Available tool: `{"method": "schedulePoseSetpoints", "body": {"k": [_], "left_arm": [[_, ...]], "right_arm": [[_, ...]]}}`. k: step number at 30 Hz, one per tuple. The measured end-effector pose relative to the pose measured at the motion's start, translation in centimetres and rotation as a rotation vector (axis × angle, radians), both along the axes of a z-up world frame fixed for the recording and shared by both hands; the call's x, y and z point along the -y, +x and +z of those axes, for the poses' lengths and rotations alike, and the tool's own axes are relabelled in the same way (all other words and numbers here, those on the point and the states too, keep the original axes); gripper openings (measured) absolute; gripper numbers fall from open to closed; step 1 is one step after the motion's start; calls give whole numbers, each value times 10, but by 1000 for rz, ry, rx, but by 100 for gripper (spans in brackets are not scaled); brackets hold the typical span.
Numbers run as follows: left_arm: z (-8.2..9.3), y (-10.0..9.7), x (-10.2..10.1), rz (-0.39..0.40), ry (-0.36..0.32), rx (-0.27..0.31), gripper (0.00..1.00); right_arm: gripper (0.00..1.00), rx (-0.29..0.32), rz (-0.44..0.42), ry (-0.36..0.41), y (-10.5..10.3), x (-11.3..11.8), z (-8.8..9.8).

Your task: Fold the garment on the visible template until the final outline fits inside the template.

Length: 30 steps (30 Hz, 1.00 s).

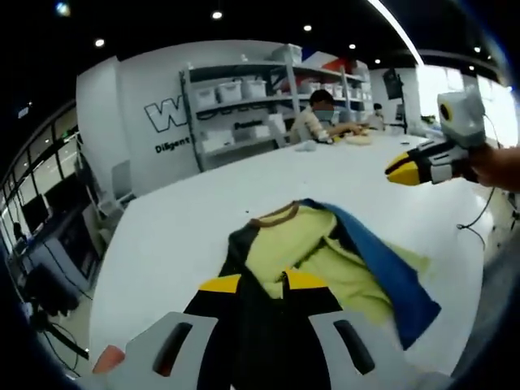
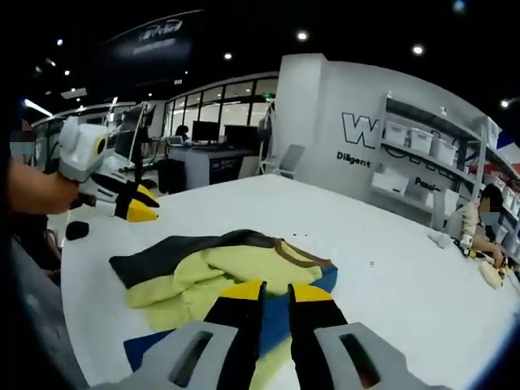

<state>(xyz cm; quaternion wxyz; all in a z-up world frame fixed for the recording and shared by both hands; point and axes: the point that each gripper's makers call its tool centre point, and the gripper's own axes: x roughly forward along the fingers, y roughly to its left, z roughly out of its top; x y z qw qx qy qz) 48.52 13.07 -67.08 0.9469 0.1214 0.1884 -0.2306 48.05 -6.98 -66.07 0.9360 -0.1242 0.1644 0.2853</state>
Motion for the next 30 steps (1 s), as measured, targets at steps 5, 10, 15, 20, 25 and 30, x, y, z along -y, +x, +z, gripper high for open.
{"method": "schedulePoseSetpoints", "body": {"k": [5, 10, 15, 20, 25, 30], "left_arm": [[-13, -25, -2, -3, -8, -30, 15], [-26, -49, -4, -11, -1, -61, 15], [-50, -69, -9, -32, 43, -105, 15], [-75, -82, -12, -74, 112, -156, 15], [-91, -86, -12, -125, 170, -190, 13], [-97, -84, -15, -138, 198, -195, 13]], "right_arm": [[9, -29, 75, -35, -40, -18, -18], [9, -62, 144, -77, -72, -30, -37], [9, -87, 223, -123, -95, -46, -54], [9, -113, 300, -160, -110, -66, -67], [9, -132, 365, -200, -121, -79, -81], [10, -158, 401, -234, -128, -83, -94]]}}
